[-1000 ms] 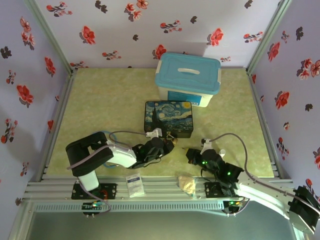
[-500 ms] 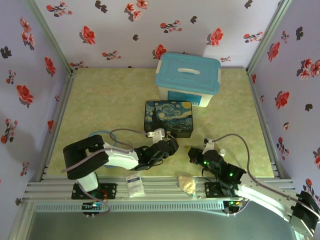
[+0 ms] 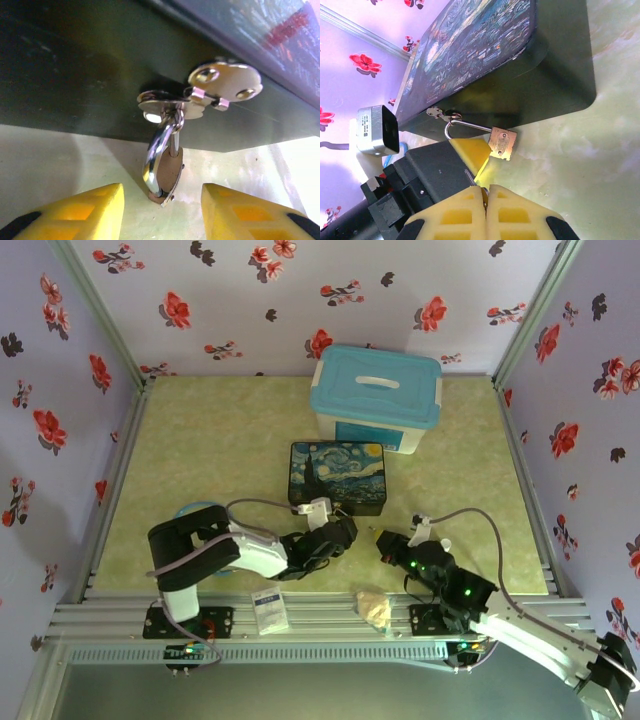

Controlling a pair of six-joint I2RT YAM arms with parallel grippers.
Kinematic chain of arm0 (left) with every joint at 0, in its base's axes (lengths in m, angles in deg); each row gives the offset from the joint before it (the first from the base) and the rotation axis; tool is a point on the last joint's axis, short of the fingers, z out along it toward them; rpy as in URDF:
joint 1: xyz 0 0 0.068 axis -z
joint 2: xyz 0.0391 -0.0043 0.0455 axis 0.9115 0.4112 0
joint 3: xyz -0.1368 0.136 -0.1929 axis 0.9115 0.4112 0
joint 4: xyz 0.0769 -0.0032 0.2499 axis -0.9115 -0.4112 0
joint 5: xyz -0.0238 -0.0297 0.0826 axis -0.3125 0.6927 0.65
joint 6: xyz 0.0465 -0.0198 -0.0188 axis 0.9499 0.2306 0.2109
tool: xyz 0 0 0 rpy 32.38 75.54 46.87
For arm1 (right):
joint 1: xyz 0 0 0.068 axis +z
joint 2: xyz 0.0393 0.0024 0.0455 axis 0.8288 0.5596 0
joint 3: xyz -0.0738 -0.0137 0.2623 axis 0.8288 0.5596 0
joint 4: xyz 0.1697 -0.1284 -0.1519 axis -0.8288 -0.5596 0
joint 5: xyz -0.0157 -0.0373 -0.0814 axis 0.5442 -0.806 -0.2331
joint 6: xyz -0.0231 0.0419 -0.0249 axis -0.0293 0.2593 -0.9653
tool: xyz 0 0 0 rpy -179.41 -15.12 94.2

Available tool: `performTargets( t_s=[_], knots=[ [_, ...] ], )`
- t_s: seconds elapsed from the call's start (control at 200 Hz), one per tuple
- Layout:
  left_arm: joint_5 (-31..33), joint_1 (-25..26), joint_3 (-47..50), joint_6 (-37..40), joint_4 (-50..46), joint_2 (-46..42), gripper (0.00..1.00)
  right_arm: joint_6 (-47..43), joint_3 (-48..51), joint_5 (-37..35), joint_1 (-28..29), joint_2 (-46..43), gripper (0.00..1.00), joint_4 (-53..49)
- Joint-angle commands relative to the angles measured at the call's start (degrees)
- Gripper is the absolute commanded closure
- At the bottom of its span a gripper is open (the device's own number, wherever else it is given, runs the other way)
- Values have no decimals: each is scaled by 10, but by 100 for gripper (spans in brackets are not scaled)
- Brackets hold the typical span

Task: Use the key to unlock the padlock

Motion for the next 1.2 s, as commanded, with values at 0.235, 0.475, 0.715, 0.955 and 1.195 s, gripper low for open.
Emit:
performTargets(
  t_s=[0.235, 0.475, 0.715, 0.955, 1.195],
  knots=[
    [22, -3, -8, 6, 55, 61, 65, 4, 2, -23, 3, -7, 100, -86],
    [22, -3, -29, 9, 47, 90, 72, 3, 2, -24, 3, -7, 100, -86],
    [19, -3, -15, 8, 56, 86, 94, 14, 2, -13, 3, 7, 100, -77],
    [21, -3, 36, -17, 74, 42, 100, 24, 1, 23, -23, 121, 100, 0],
    [18, -2, 95, -48, 151, 6, 100, 14, -41, 112, -51, 273, 100, 114]
  ],
)
